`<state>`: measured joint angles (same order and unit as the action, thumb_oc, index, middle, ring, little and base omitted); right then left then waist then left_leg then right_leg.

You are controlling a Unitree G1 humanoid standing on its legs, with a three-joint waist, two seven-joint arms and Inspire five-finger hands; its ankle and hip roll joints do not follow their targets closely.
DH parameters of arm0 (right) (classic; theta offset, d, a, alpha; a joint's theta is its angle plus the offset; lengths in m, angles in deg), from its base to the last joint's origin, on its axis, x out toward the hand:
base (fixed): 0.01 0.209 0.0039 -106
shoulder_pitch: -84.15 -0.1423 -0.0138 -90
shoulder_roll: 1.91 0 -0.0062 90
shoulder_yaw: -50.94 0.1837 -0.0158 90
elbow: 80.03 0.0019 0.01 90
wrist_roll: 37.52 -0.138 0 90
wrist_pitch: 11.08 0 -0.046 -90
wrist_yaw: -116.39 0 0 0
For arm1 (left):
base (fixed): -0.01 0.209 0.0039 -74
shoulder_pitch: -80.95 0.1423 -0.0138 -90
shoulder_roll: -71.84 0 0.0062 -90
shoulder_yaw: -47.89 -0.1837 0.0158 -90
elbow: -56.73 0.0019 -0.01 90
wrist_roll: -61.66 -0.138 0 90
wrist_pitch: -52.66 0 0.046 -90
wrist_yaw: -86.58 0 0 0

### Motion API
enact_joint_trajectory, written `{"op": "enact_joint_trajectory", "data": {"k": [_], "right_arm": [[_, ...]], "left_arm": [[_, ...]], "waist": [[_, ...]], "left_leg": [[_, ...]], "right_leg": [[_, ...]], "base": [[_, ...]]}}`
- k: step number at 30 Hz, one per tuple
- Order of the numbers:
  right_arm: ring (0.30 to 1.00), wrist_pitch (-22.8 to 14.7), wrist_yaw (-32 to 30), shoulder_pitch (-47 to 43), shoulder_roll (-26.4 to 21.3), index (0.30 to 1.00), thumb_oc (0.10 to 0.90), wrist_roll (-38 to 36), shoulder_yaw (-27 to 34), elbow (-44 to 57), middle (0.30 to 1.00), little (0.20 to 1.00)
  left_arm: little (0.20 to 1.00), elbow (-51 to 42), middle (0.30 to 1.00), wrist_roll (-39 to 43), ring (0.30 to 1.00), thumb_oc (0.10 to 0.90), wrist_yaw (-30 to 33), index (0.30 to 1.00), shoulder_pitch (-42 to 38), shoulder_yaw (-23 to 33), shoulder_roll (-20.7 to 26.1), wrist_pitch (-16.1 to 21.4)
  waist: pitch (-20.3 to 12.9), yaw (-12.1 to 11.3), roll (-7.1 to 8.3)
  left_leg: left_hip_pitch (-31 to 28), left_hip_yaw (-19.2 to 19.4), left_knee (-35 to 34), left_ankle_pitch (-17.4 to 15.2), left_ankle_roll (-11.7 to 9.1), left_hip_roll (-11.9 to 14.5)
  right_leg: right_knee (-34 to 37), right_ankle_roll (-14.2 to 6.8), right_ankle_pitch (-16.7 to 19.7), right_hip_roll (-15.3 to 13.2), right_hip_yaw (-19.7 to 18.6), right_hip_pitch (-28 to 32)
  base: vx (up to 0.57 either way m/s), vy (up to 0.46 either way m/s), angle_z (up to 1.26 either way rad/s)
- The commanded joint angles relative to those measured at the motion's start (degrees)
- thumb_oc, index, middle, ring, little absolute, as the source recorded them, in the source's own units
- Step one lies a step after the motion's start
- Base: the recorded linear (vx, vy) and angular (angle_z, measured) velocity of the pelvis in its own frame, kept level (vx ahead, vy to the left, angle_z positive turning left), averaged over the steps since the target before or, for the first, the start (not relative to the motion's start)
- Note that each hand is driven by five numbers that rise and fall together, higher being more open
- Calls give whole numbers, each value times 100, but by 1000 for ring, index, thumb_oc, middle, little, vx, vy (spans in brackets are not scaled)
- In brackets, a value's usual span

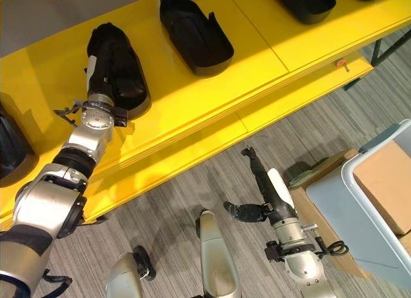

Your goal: Move parts from the plastic box to the shelf.

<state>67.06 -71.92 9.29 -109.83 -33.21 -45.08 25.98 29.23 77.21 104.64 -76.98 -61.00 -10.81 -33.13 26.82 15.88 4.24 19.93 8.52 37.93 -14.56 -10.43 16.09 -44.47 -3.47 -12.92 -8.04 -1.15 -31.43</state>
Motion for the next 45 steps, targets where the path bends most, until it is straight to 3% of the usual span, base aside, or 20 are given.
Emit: {"op": "enact_joint_trajectory", "data": {"k": [1,22,31,37,45], "right_arm": [[1000,-400,-361,-388,-73,1000,900,-5,166,776,1000,1000],[1000,-401,-756,-563,-284,1000,900,147,-17,799,1000,1000],[1000,-392,-883,-616,-385,1000,900,230,-44,815,1000,1000],[1000,-401,-897,-656,-390,1000,900,260,-2,807,1000,1000],[1000,-314,-900,-837,-379,1000,900,381,25,723,1000,1000]], "left_arm": [[1000,236,1000,479,1000,900,171,1000,441,322,-74,-148],[1000,308,1000,1050,1000,900,964,1000,457,914,-350,-151],[1000,210,1000,1087,1000,900,1208,1000,511,1059,-221,-141],[1000,-566,1000,979,1000,900,1454,1000,363,866,124,115],[1000,-2380,1000,1253,1000,900,1823,1000,650,943,574,740]], "waist": [[-94,171,277],[-93,82,297],[-96,18,288],[-129,-28,245],[-157,-148,155]], "left_leg": [[120,-460,22,299,-107,381],[126,-502,20,300,-103,353],[155,-535,44,293,-93,331],[141,-551,42,281,-97,309],[122,-558,37,271,-77,287]], "right_leg": [[434,-592,359,-571,-347,285],[396,-604,337,-591,-354,307],[368,-610,320,-604,-327,320],[358,-618,315,-624,-325,338],[342,-609,298,-640,-309,388]], "base": [[0,0,0],[0,0,0],[0,0,0],[0,0,0],[0,1,0]]}}
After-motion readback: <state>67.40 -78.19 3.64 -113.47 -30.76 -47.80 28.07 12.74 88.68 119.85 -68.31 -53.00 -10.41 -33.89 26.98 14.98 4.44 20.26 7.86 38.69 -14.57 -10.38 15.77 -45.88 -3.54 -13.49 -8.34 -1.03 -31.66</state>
